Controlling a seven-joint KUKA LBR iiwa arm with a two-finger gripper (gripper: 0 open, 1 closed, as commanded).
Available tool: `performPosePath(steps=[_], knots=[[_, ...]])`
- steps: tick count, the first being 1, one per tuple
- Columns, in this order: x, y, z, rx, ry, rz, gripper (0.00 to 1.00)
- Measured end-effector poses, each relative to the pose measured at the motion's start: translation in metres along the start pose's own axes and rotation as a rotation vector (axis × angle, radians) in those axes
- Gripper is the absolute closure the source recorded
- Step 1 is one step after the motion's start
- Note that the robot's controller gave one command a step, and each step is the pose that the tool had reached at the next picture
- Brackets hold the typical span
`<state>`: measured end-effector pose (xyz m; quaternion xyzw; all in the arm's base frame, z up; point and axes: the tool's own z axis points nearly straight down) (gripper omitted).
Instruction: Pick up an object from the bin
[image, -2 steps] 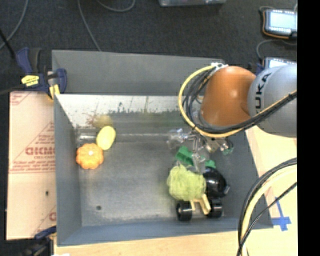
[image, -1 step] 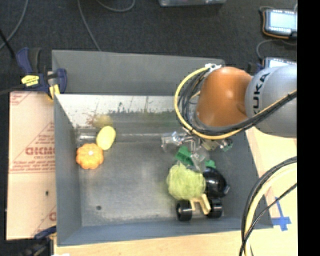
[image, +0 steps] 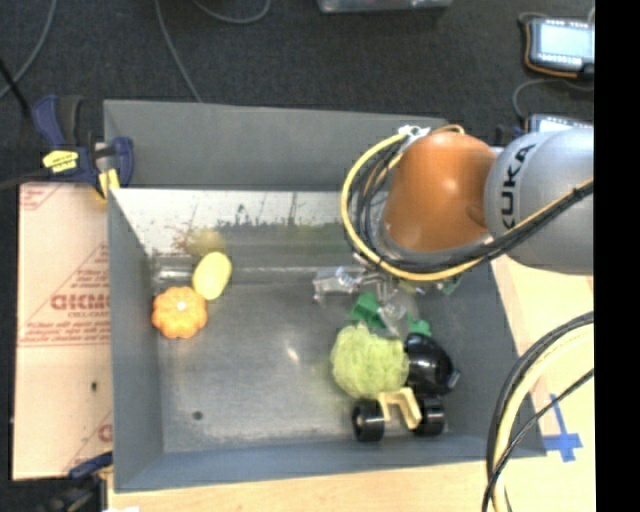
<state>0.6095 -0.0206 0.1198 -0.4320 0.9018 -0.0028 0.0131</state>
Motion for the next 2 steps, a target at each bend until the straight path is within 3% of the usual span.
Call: performPosePath(steps=[1, 2], knots=[[0.0000, -0.0012, 0.0040, 0.000, -0.001, 0.099, 0.00], [-0.0042, -0.0049, 0.0113, 0.005, -0.004, -0.123, 0.00]])
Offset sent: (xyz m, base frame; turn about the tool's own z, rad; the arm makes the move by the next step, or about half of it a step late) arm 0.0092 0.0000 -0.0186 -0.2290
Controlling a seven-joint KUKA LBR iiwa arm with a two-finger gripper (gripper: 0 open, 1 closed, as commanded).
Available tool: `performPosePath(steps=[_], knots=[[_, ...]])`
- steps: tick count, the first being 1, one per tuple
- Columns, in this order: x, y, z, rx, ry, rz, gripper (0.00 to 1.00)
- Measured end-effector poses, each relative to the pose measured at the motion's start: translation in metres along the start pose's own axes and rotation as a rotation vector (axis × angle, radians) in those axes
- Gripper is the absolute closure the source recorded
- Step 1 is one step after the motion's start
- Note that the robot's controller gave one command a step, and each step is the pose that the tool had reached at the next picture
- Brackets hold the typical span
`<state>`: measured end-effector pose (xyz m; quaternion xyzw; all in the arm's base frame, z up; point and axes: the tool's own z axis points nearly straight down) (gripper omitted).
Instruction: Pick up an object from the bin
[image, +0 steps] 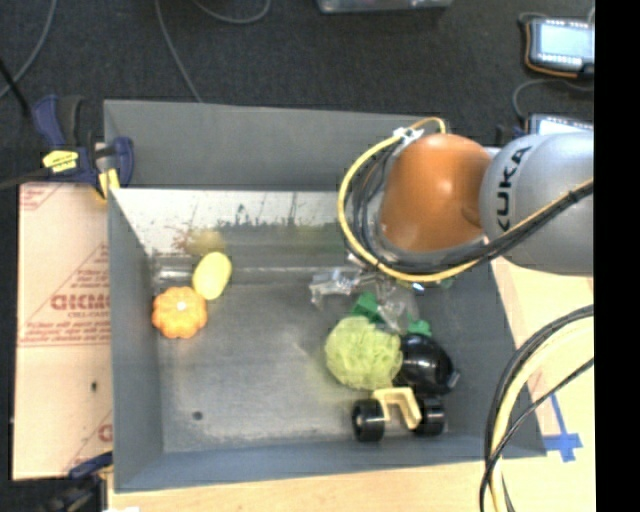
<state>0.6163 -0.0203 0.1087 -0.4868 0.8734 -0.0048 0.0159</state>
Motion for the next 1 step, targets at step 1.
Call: performPosePath(steps=[1], knots=[[-0.0019, 0.0143, 0.0263, 0.005, -0.004, -0.423, 1.00]])
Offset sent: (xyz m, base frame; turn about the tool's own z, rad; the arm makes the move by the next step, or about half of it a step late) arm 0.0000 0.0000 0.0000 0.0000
